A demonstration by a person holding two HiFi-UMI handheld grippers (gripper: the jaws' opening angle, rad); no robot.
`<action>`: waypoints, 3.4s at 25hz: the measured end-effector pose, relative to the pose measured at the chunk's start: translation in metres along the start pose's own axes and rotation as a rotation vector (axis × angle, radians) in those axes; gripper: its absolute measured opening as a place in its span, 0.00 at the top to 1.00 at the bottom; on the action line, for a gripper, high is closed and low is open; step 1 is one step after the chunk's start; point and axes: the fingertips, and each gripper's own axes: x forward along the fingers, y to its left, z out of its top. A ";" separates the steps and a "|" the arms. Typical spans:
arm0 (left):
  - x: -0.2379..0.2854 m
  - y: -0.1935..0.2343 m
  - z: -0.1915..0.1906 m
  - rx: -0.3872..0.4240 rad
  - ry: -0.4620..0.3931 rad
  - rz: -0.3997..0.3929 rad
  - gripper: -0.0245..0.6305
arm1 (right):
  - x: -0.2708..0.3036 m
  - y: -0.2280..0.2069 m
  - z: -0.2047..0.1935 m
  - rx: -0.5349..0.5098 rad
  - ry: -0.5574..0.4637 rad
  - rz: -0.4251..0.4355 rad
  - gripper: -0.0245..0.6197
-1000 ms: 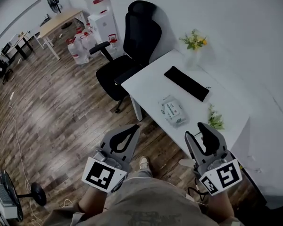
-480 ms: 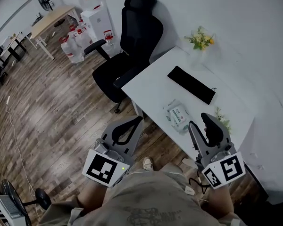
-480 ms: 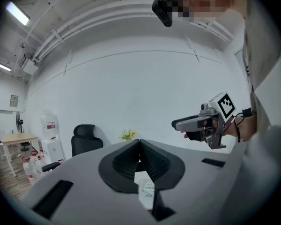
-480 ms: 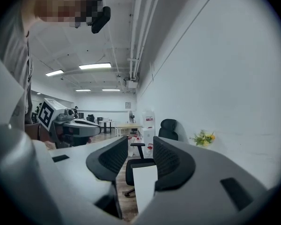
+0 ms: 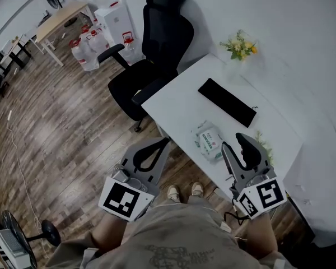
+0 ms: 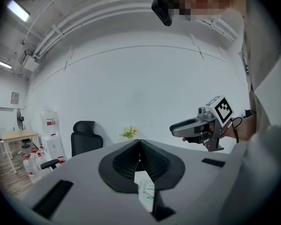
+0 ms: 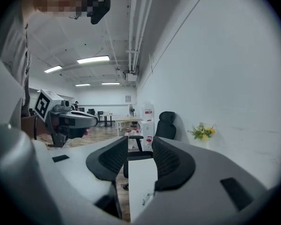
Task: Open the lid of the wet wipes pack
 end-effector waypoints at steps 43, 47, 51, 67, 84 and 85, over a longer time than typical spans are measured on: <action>0.192 -0.044 -0.349 -0.201 0.617 -0.196 0.94 | 0.128 -0.050 -0.328 -0.061 0.645 0.031 0.57; 0.198 -0.045 -0.360 -0.167 0.653 -0.183 0.94 | 0.128 -0.049 -0.329 -0.111 0.612 0.011 0.57; 0.201 -0.046 -0.365 -0.184 0.681 -0.189 0.94 | 0.127 -0.055 -0.322 -0.046 0.589 -0.009 0.59; 0.200 -0.046 -0.372 -0.231 0.699 -0.204 0.94 | 0.108 -0.139 -0.291 0.008 0.503 -0.161 0.87; 0.198 -0.042 -0.370 -0.252 0.691 -0.195 0.94 | 0.115 -0.159 -0.335 0.192 0.562 -0.163 0.89; 0.195 -0.041 -0.369 -0.242 0.699 -0.188 0.94 | 0.113 -0.159 -0.327 0.210 0.547 -0.161 0.89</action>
